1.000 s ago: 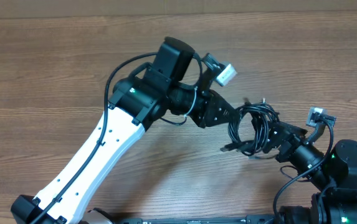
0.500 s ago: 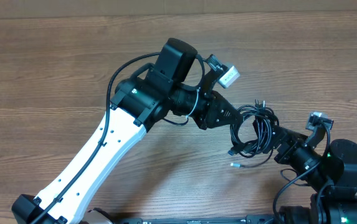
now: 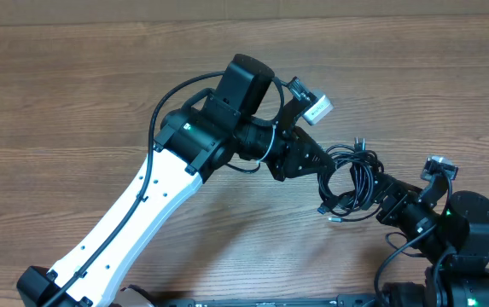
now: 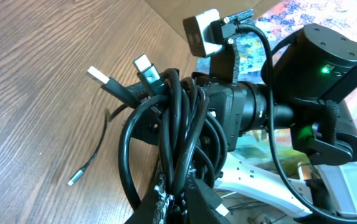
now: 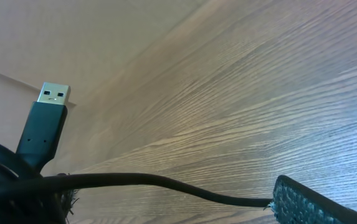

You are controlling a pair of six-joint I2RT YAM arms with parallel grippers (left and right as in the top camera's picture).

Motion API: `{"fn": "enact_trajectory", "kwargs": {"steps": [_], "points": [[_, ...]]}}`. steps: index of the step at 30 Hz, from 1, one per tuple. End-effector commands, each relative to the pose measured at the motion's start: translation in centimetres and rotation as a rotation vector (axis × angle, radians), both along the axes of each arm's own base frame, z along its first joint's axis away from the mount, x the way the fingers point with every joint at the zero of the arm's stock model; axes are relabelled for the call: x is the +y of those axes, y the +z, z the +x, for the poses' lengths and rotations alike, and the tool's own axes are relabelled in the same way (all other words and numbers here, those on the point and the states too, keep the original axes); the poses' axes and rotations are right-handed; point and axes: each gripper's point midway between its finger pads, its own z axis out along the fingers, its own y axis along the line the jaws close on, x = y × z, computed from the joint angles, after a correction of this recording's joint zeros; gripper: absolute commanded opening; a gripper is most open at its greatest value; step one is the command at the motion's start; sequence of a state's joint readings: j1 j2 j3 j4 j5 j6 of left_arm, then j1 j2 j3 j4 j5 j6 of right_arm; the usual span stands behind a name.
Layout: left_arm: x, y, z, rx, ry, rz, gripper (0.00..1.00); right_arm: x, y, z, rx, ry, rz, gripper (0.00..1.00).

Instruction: Untangle cables

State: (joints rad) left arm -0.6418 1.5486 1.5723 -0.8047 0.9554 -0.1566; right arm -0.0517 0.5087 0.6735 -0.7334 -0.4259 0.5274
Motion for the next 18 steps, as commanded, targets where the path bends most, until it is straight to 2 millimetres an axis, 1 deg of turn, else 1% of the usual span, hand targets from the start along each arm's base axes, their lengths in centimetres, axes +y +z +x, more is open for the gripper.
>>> {"fn": "enact_trajectory", "kwargs": {"steps": [1,8,13,15,18], "points": [[0.1,0.9,-0.5,-0.039,-0.013,-0.017,0.04,-0.2,0.7,0.1,-0.012,-0.012,0.012,1.00],[0.5,-0.4,1.5,0.006,0.138,0.075,0.04,1.9,1.9,-0.4,-0.049,0.109,0.073,1.00],[1.1,-1.4,3.3,0.044,0.275,0.143,0.04,3.8,3.5,-1.1,-0.103,0.230,0.125,1.00],[1.3,-1.7,3.7,0.058,0.315,0.159,0.04,4.5,4.1,-1.5,-0.127,0.282,0.140,1.00],[1.3,-1.7,3.9,0.069,0.330,0.162,0.04,5.4,4.9,-2.1,-0.178,0.366,0.132,1.00]]}}
